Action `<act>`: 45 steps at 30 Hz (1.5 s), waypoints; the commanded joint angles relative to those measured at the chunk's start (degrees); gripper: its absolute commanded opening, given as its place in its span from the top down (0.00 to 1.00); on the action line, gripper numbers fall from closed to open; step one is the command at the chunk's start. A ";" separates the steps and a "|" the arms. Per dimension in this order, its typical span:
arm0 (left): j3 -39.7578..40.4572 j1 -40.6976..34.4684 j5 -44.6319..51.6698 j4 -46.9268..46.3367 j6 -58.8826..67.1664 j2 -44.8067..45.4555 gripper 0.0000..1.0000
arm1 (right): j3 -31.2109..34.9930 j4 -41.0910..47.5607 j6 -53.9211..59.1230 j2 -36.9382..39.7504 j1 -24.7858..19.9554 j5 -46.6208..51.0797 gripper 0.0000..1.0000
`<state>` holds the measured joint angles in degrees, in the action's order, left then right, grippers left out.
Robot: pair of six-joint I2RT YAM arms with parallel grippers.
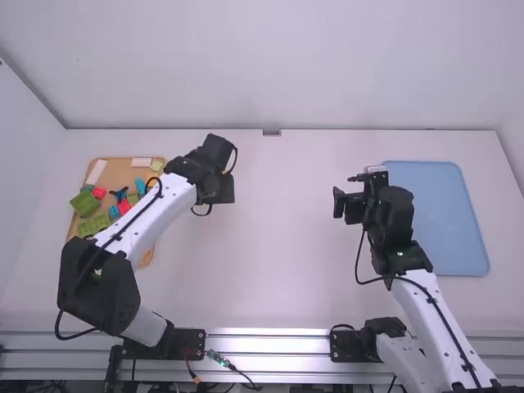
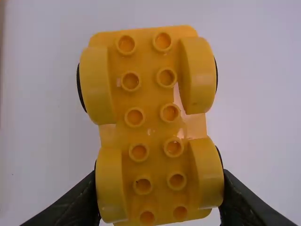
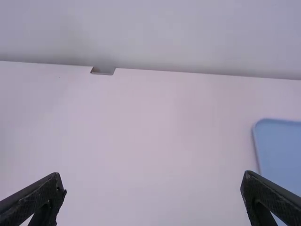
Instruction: Assemble lego blocks to make yellow taxi
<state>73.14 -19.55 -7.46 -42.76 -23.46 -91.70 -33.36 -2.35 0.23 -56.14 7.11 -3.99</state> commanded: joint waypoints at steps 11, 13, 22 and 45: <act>-10.78 -2.69 29.64 0.65 58.87 1.75 0.95 | -1.11 0.04 -0.02 0.10 0.79 -0.70 0.01; -12.33 -2.47 32.54 0.43 66.80 1.75 0.89 | -1.11 0.09 -0.02 0.13 0.92 -0.72 0.01; -18.56 -4.87 27.61 7.38 79.43 1.47 0.93 | -1.11 0.11 -0.04 0.10 0.87 -0.70 0.01; -28.81 -5.03 26.97 22.11 84.77 0.73 0.70 | -1.11 0.20 0.00 0.13 1.53 -0.68 0.01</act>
<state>44.91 -24.64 17.61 -20.71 61.12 -91.70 -33.36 -2.17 0.43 -56.12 8.51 -4.54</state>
